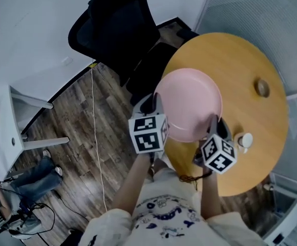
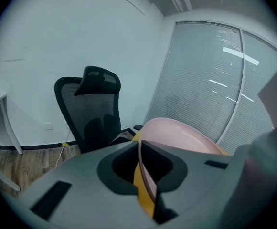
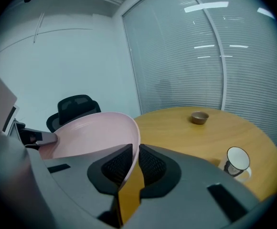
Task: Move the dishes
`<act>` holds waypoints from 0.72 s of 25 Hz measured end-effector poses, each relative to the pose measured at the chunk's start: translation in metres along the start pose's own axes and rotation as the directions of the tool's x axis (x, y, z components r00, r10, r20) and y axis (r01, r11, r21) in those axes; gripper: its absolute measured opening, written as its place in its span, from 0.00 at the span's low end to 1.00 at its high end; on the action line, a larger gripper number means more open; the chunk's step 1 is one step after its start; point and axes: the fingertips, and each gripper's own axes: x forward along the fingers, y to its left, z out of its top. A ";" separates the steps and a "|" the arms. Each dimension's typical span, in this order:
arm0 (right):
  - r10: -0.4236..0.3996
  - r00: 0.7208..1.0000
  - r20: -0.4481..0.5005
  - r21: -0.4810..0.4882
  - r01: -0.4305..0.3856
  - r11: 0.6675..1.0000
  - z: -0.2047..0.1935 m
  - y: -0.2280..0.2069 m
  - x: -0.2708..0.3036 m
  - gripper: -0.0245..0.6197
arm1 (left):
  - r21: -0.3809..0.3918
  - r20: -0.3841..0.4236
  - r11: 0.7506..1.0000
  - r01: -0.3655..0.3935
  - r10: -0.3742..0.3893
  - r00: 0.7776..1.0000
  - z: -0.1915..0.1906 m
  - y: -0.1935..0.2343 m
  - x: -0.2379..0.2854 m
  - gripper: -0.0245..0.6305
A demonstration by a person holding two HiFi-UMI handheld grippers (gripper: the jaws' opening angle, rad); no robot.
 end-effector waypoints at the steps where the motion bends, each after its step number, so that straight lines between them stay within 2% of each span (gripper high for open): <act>1: -0.008 1.000 0.001 0.013 0.008 1.000 0.000 -0.003 0.003 0.10 | 0.007 -0.007 1.000 0.010 -0.010 1.000 -0.001 -0.003 0.006 0.07; 13: -0.134 0.991 -0.005 0.101 0.134 0.986 0.002 -0.034 0.039 0.10 | 0.106 -0.071 0.988 0.115 -0.107 0.992 0.008 -0.031 0.077 0.07; 18: -0.201 0.979 -0.009 0.141 0.201 0.969 0.009 -0.036 0.054 0.10 | 0.130 -0.103 0.973 0.193 -0.180 0.978 0.019 -0.036 0.112 0.07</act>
